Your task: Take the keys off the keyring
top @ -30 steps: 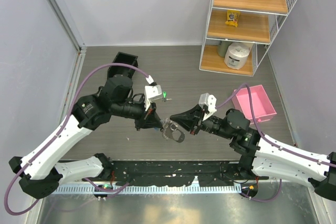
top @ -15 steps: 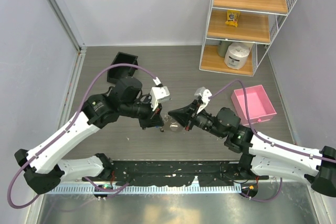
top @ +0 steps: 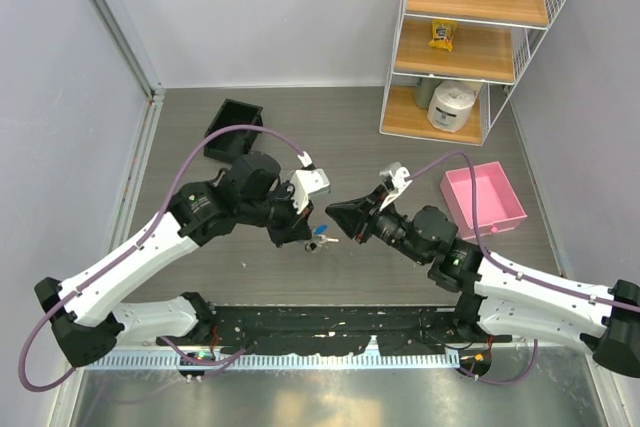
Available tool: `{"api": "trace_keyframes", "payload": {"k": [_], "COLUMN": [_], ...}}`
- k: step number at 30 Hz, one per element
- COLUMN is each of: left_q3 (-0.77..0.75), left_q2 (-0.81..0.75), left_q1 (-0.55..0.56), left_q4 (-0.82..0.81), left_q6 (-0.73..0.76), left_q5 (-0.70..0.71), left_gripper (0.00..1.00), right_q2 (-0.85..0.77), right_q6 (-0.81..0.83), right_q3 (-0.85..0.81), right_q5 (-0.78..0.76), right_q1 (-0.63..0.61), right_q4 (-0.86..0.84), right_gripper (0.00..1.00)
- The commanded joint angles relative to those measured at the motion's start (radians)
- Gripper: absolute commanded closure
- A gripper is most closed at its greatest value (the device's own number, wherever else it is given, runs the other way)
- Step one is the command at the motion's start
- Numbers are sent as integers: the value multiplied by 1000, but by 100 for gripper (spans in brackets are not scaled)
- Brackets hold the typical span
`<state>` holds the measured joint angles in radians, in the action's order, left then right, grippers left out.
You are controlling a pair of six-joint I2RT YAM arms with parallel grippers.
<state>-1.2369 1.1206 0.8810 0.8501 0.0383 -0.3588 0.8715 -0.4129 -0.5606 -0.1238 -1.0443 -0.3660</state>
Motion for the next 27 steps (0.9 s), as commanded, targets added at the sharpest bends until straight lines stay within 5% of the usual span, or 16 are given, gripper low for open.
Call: {"api": "trace_keyframes", "payload": {"k": [1, 14, 27], "left_q3": [-6, -64, -99], "left_q2": [-35, -58, -58], "left_q1": [9, 10, 10], "left_q4": [-23, 37, 66], "left_q6": [17, 54, 94], "left_q5": [-34, -114, -189], "left_gripper": [100, 100, 100], "right_q2": [-37, -123, -83], "right_q6": [9, 286, 471], "right_q3": [7, 36, -18], "right_q5": [-34, 304, 340], "right_q1": [6, 6, 6], "right_q4": [-34, -10, 76], "right_gripper": [76, 65, 66]}}
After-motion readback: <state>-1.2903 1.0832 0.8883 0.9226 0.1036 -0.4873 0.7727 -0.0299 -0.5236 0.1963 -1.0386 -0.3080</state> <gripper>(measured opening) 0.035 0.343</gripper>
